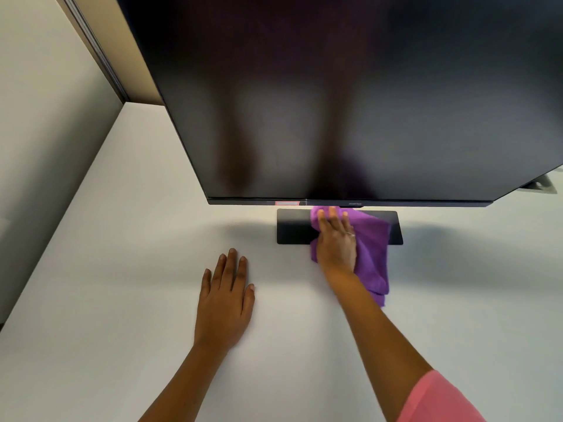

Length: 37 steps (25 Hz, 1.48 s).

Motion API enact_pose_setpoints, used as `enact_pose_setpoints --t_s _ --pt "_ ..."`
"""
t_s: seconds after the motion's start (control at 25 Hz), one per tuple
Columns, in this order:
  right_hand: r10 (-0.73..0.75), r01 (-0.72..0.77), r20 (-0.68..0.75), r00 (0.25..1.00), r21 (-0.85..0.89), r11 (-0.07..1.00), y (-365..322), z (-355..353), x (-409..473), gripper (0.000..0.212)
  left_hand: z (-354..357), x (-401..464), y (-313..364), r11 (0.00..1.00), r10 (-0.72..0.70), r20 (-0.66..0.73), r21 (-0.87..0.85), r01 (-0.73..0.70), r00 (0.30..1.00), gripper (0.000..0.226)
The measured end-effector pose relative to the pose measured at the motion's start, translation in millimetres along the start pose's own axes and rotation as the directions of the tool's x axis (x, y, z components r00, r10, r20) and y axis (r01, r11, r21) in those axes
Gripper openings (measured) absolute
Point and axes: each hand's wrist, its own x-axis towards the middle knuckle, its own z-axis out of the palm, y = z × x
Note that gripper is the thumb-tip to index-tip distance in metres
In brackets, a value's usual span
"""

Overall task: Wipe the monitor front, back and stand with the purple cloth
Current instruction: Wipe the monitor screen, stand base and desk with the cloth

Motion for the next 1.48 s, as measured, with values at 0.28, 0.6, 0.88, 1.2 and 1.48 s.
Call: enact_pose_setpoints --t_s 0.28,0.6,0.88,1.2,1.48 --pt "-0.304 0.338 0.213 0.929 -0.145 0.930 -42 12 -34 0.070 2 0 -1 1.000 0.003 -0.010 -0.001 -0.003 1.000 0.058" --pt "-0.043 0.046 0.024 0.999 -0.157 0.987 85 -32 -20 0.068 3 -1 -3 0.999 0.013 -0.010 -0.030 -0.013 1.000 0.063" --pt "0.164 -0.170 -0.094 0.982 -0.060 0.984 69 -25 8 0.049 2 -1 -1 1.000 0.015 -0.011 -0.015 -0.015 1.000 0.064" --pt "-0.173 0.173 0.009 0.985 0.012 0.985 1 2 5 0.057 3 -1 -1 1.000 0.015 -0.026 0.003 -0.015 1.000 0.060" --pt "-0.053 0.064 0.121 0.991 -0.091 0.994 8 -12 -37 0.061 4 -2 -1 1.000 0.018 -0.035 0.004 -0.018 0.999 0.058"
